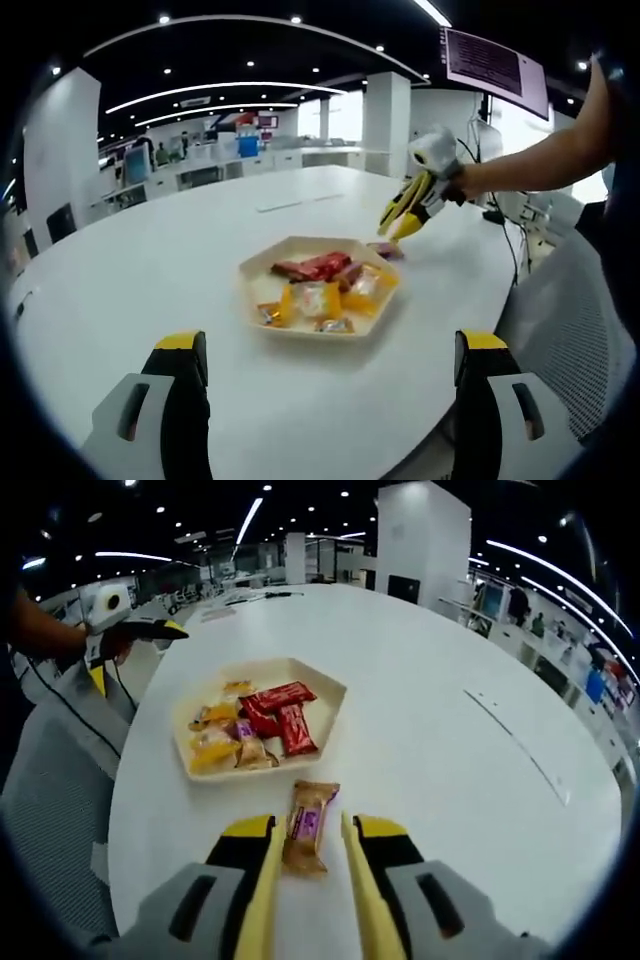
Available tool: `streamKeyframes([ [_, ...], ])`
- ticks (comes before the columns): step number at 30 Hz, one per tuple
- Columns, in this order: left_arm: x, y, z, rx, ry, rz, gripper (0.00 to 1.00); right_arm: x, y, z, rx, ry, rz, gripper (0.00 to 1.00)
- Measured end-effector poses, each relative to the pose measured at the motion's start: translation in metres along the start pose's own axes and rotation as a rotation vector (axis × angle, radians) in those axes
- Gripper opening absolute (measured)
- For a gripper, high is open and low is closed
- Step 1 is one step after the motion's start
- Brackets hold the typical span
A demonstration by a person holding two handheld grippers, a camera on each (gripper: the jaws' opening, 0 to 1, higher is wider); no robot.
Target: Place the target food into the container with the food tongs after gripping and lifting it, then release it inside without dropping or visibly crushing the food.
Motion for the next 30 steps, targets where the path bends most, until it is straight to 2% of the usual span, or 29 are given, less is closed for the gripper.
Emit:
streamKeyframes([
  [6,0.001,-0.001,0.001,0.005,-0.002,-0.004,1.00,-0.007,0.015,0.003,-0.049,0.015,0.010,0.30],
  [8,0.000,-0.001,0.001,0.006,-0.002,-0.002,1.00,-0.013,0.019,0.001,-0.066,0.084,0.001,0.30],
  [11,0.000,-0.001,0.001,0.007,-0.002,-0.003,1.00,-0.019,0.019,0.003,-0.085,0.074,0.007,0.29],
  [12,0.000,-0.001,0.001,0.006,-0.003,-0.002,1.00,-0.016,0.018,0.002,-0.102,0.065,-0.023,0.29],
  [17,0.000,0.000,0.000,0.000,0.001,0.001,1.00,-0.015,0.018,0.003,-0.118,0.055,-0.005,0.23],
  [30,0.001,-0.001,0.001,0.004,0.000,-0.006,1.00,-0.009,0.012,-0.003,-0.129,0.078,-0.001,0.23],
])
Point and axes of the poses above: the point that each gripper's makers call its tool centre point, and the gripper's own axes: y roughly forward along the fingers, z roughly to its left, x roughly out of its top, the point moved 3 cm from there along -y, roughly backward along the fingers, and after that the axes turned 4 degrees about -x, right-handed, at the moved point
